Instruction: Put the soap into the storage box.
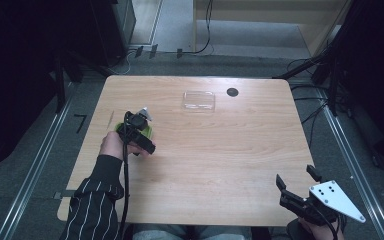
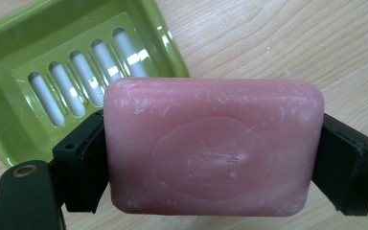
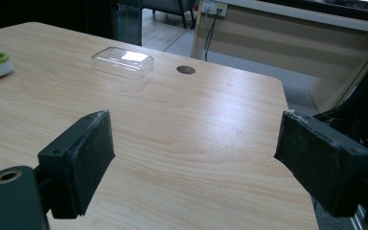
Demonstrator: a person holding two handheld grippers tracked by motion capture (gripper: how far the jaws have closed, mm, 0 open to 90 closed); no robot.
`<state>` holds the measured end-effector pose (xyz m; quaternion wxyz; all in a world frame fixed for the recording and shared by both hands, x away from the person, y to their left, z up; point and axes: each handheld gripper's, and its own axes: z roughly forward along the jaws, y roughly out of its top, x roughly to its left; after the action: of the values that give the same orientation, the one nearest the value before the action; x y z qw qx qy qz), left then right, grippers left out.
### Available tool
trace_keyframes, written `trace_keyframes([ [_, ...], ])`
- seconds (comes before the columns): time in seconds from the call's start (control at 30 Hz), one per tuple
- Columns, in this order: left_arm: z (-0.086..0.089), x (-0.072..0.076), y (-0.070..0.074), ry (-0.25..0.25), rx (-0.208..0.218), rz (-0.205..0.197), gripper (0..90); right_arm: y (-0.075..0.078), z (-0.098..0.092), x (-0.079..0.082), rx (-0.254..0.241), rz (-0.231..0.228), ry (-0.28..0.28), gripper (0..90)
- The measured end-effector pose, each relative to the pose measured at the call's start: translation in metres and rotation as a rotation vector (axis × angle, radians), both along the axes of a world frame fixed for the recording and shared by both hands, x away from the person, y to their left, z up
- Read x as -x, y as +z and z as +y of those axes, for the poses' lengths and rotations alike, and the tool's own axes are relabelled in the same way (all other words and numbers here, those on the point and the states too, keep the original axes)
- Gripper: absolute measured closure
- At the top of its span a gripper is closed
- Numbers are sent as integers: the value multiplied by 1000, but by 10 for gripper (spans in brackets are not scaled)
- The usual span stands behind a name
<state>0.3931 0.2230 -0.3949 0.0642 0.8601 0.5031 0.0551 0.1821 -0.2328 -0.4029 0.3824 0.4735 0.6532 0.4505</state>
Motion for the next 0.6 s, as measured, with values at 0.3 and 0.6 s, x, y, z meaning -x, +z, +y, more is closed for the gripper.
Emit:
trace_keyframes([
  [0.3, 9, -11, 2, 33, 15, -3, 139, 0, 0, 0, 0, 0, -1, 135],
  [0.6, 14, -18, 0, 45, 25, 5, 139, 0, 0, 0, 1, 0, 0, 135],
])
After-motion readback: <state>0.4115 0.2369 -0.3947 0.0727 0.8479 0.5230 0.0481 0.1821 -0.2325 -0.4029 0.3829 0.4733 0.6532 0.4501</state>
